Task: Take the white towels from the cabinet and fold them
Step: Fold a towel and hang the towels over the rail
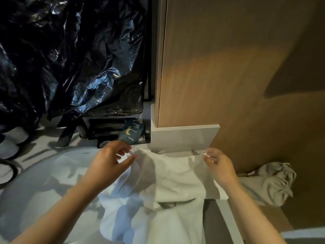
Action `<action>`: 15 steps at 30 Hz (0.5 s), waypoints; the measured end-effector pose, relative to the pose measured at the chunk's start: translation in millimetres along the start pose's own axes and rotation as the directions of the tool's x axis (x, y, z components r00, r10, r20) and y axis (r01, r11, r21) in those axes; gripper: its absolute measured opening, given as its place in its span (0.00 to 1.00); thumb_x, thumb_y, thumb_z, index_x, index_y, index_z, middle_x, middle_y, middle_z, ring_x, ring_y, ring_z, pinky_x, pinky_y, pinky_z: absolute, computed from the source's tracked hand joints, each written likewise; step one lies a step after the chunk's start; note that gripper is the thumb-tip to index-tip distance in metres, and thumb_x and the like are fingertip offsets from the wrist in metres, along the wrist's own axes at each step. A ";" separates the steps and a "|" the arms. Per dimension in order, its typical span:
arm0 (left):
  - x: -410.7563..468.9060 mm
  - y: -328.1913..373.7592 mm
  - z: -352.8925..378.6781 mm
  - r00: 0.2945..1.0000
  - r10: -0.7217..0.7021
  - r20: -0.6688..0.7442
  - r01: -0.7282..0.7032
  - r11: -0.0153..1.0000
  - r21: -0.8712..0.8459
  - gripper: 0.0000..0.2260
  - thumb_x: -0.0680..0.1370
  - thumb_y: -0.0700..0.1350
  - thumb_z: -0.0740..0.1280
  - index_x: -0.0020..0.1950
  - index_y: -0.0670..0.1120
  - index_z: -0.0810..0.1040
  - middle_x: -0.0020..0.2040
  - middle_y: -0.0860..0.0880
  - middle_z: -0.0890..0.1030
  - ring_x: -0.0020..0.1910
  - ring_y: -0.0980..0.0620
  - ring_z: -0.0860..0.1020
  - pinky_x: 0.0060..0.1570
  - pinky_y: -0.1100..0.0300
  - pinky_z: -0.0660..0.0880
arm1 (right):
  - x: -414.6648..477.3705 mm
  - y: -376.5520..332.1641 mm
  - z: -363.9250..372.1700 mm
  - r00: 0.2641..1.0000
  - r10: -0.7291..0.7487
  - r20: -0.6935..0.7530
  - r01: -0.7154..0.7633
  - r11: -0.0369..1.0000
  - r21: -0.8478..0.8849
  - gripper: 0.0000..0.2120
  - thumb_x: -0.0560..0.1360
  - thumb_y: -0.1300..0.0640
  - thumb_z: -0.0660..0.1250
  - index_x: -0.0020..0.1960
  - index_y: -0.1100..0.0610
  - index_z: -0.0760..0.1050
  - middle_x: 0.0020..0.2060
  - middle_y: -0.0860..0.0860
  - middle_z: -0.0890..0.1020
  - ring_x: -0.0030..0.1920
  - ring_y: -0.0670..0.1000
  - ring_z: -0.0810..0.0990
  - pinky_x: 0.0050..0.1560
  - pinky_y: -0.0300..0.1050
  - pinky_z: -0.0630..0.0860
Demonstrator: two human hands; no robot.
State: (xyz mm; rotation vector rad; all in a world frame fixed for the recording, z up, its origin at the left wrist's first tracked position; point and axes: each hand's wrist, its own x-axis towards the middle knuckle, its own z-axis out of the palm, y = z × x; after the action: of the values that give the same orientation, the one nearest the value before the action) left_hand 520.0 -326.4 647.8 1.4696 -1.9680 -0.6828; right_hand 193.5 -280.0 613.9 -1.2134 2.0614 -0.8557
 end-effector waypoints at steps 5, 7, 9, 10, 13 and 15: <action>-62.8 -7.6 -17.9 0.987 -0.138 -0.088 0.129 0.986 -0.103 0.11 0.68 0.53 0.77 0.40 0.54 0.76 0.42 0.56 0.78 0.39 0.54 0.79 0.35 0.64 0.75 | -28.9 -22.4 41.7 0.983 -0.111 0.148 0.101 0.992 0.073 0.10 0.78 0.59 0.67 0.59 0.53 0.78 0.52 0.45 0.80 0.51 0.41 0.78 0.42 0.23 0.70; -81.6 -10.2 -14.6 0.988 -0.118 -0.097 0.112 0.992 -0.064 0.12 0.68 0.48 0.78 0.40 0.55 0.76 0.44 0.58 0.77 0.40 0.54 0.78 0.35 0.67 0.74 | -38.6 -28.8 53.7 0.970 -0.150 0.192 0.137 0.987 0.079 0.09 0.78 0.60 0.67 0.57 0.52 0.79 0.52 0.44 0.80 0.50 0.38 0.78 0.43 0.23 0.70; -94.4 -11.8 -11.9 0.994 -0.063 -0.091 0.062 0.998 -0.015 0.13 0.67 0.50 0.79 0.42 0.56 0.75 0.45 0.59 0.76 0.41 0.56 0.77 0.37 0.70 0.72 | -45.2 -34.0 62.1 0.959 -0.172 0.225 0.159 0.985 0.074 0.08 0.78 0.59 0.67 0.55 0.50 0.79 0.51 0.42 0.81 0.48 0.37 0.78 0.43 0.23 0.70; -99.1 -13.2 -10.4 0.996 -0.030 -0.087 0.030 1.000 -0.005 0.13 0.67 0.51 0.78 0.42 0.57 0.74 0.44 0.60 0.76 0.41 0.57 0.76 0.37 0.72 0.71 | -47.8 -35.6 65.1 0.955 -0.183 0.234 0.170 0.983 0.074 0.07 0.78 0.59 0.67 0.53 0.49 0.78 0.51 0.42 0.81 0.47 0.36 0.78 0.43 0.23 0.70; -106.6 -19.6 -4.0 0.997 0.059 -0.058 -0.057 0.998 0.029 0.13 0.66 0.50 0.77 0.44 0.54 0.75 0.41 0.61 0.73 0.38 0.59 0.74 0.37 0.72 0.70 | -54.3 -36.8 70.6 0.946 -0.194 0.260 0.181 0.981 0.076 0.08 0.78 0.59 0.67 0.50 0.46 0.78 0.49 0.42 0.82 0.47 0.34 0.77 0.43 0.25 0.71; -107.9 -25.0 5.9 0.993 0.105 -0.058 -0.101 0.993 0.068 0.15 0.66 0.48 0.79 0.45 0.51 0.76 0.42 0.60 0.72 0.39 0.60 0.73 0.38 0.69 0.71 | -58.6 -35.5 71.9 0.943 -0.184 0.277 0.169 0.983 0.078 0.08 0.78 0.58 0.67 0.49 0.44 0.78 0.49 0.41 0.82 0.47 0.35 0.78 0.44 0.27 0.72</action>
State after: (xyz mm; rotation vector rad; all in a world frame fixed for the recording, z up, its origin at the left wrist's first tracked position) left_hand 556.3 -228.6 610.1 1.3990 -2.0198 -0.5274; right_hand 289.9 -257.2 606.5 -1.4185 1.7109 -0.7610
